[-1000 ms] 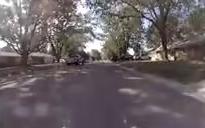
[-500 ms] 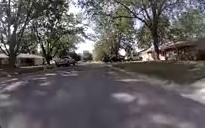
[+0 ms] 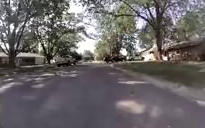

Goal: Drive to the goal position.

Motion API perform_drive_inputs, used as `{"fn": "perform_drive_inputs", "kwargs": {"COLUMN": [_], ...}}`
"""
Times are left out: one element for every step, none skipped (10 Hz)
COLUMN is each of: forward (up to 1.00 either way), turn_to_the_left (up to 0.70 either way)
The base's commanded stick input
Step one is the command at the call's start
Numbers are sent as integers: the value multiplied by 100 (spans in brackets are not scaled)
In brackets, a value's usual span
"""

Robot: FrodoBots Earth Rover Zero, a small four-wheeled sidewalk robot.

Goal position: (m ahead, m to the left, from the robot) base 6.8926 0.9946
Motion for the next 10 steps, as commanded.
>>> {"fn": "perform_drive_inputs", "kwargs": {"forward": [69, 69, 69, 69, 69, 69, 69, 69, 69, 69], "turn_to_the_left": [3, 3, 3, 3, 3, 3, 3, 3, 3, 3]}}
